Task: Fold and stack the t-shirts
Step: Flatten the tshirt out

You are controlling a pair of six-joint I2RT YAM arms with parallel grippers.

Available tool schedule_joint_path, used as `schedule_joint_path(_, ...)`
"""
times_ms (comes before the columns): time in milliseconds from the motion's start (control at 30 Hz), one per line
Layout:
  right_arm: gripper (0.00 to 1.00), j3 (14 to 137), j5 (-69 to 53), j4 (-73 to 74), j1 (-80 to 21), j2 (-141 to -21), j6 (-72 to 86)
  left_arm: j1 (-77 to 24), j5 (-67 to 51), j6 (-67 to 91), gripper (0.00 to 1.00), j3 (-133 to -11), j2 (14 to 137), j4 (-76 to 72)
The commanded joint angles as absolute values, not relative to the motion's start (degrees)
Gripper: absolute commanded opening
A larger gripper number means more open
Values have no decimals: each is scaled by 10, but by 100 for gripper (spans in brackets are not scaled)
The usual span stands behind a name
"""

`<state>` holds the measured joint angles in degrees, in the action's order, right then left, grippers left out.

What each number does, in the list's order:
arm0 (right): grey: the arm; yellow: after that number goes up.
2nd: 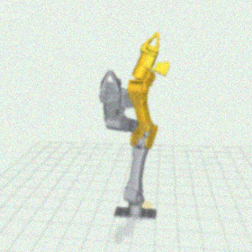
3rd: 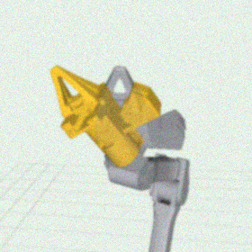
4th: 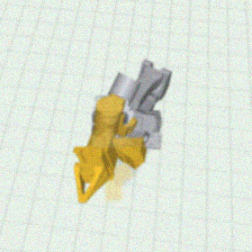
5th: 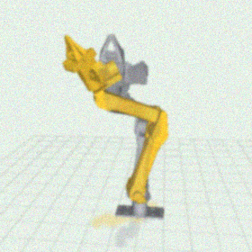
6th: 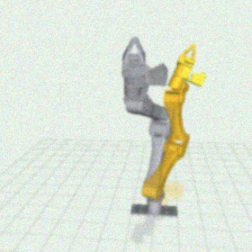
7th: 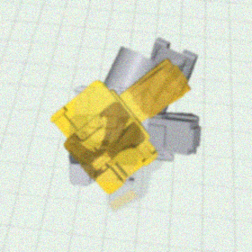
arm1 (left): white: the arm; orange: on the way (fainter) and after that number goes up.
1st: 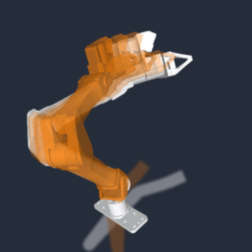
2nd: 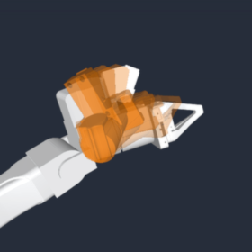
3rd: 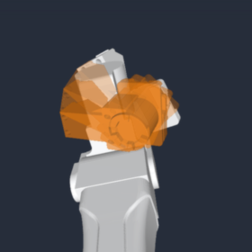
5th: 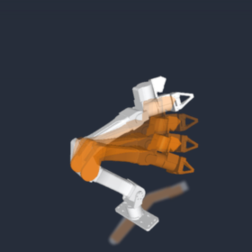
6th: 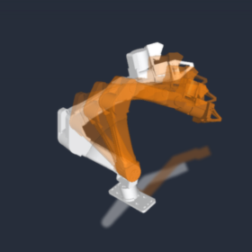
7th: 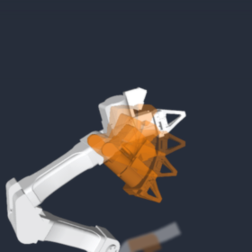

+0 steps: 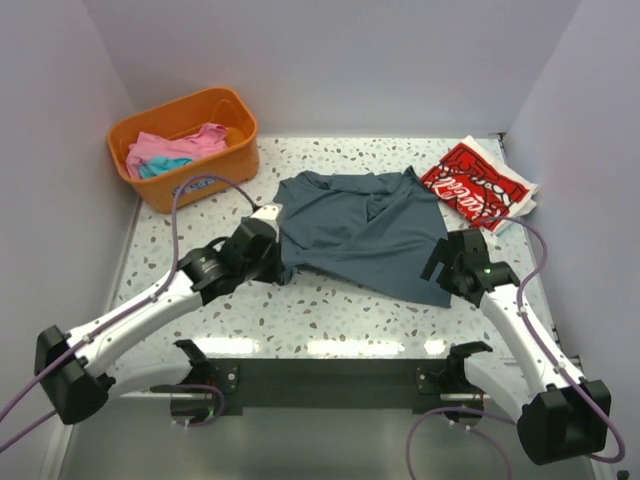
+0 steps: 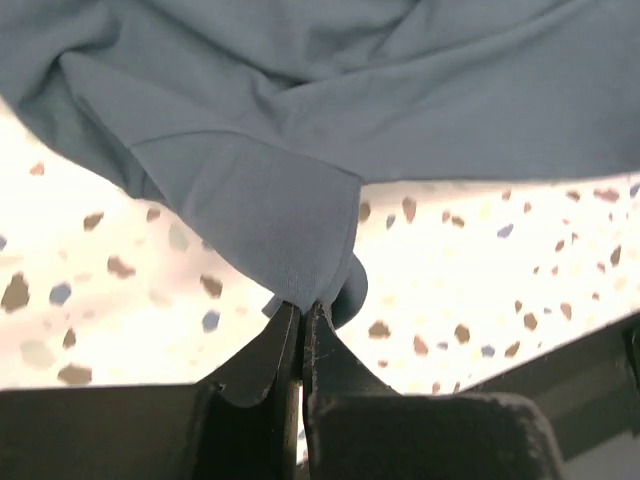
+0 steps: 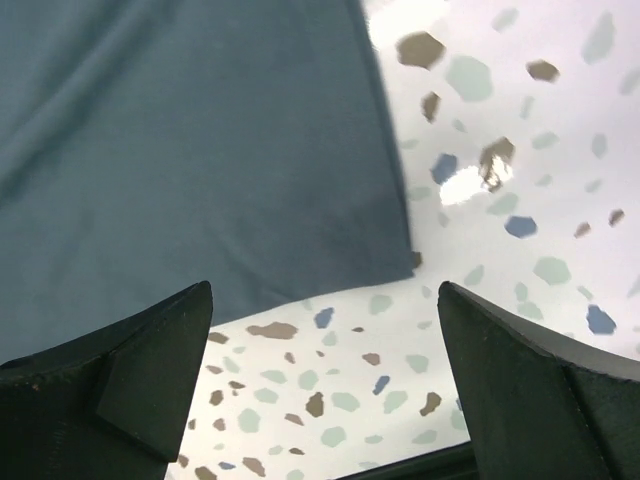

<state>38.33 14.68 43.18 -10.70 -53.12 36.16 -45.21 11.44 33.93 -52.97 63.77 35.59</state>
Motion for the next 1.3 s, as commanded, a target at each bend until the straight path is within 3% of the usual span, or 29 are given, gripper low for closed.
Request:
schedule_joint_path(0,99,358,196,461,-96,-524,421,-456,91,358,0,-480,596,437)
schedule_joint_path(167,99,332,155,434,-94,-539,418,-456,186,373,1,-530,580,549)
schedule_joint_path(200,99,330,147,426,-94,-545,418,-457,184,362,9,-533,581,535)
schedule_joint_path(300,99,325,132,414,-94,-557,412,-457,87,291,18,-522,613,427)
schedule_joint_path(467,99,334,136,408,-94,-570,405,-518,-16,251,14,-554,769,287)
schedule_joint_path(600,99,342,132,407,-93,-572,397,-532,47,272,100,-617,850,356)
schedule_joint_path(800,99,340,110,394,-93,-560,375,-532,152,379,100,-560,680,415)
schedule_joint_path(900,99,344,98,388,-93,-562,351,-527,215,509,100,-513,600,469)
schedule_joint_path(1067,99,350,38,370,-107,-559,301,-466,221,590,100,-440,570,544)
schedule_joint_path(1100,98,356,-31,341,-132,-553,292,-462,227,615,100,-435,566,564)
schedule_joint_path(1133,99,367,-24,333,-176,-554,294,-460,237,625,100,-431,561,570)
schedule_joint_path(1167,99,383,0,332,-301,-558,307,-454,238,629,100,-421,553,569)
schedule_joint_path(1267,99,439,18,288,-464,-624,335,-435,243,632,100,-406,518,554)
